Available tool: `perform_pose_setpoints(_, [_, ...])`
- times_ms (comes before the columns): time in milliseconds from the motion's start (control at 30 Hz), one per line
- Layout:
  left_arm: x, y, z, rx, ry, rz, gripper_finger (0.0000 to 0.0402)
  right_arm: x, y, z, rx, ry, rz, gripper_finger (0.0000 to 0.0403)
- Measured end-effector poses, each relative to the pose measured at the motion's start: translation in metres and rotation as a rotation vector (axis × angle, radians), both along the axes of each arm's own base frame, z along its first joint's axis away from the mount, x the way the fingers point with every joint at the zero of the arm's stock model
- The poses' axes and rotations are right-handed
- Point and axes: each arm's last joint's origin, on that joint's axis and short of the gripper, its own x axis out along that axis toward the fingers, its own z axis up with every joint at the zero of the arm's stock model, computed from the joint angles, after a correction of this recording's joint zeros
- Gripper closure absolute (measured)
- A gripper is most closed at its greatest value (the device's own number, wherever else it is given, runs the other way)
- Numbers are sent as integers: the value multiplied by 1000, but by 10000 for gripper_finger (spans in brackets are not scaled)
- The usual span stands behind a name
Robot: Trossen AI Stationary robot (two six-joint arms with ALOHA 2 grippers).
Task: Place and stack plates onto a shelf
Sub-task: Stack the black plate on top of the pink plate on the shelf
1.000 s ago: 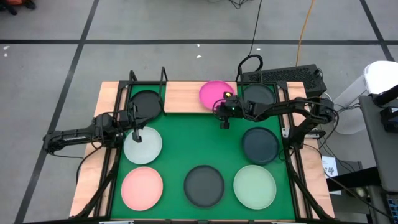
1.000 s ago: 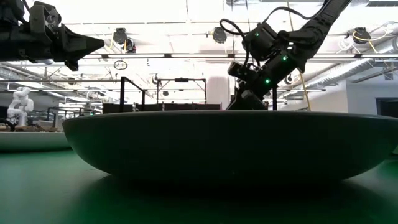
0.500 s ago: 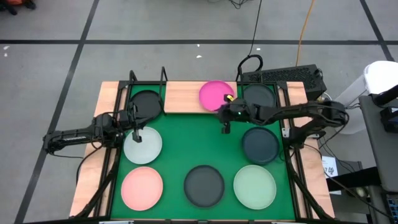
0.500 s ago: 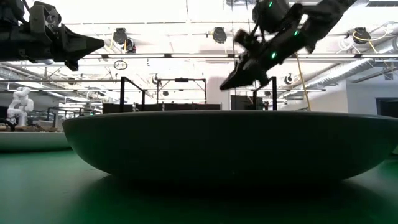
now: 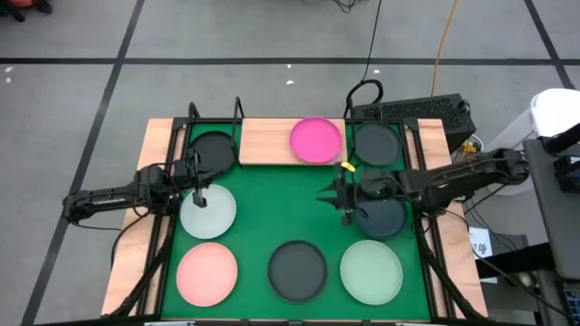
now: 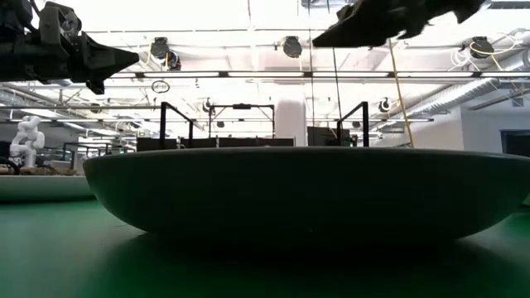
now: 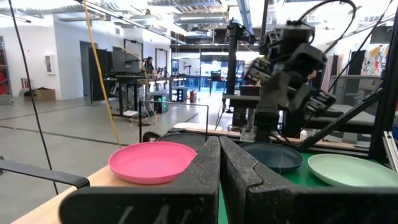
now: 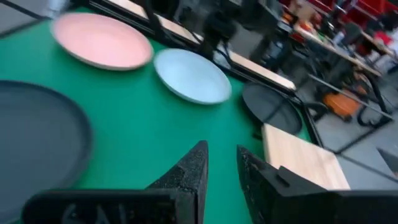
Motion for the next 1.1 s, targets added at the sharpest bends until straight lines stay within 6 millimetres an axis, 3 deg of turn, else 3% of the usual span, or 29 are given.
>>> perform_pose_setpoints(333, [0,0,1,-57,-23,-12,400,-39,14,-3,5,-133,13,332])
perform_pose_setpoints(700, [-5,-1,17,-55,-197,-25,400,-71,9,-2,9,-321,25,332])
perform_pose_setpoints(833, [-11,-3,42,6,-190,-27,400,-76,7,-4,12,-339,25,332])
perform_pose_setpoints(1100, [-6,2,90,-59,174,145,400,-79,7,-3,15,-353,25,332])
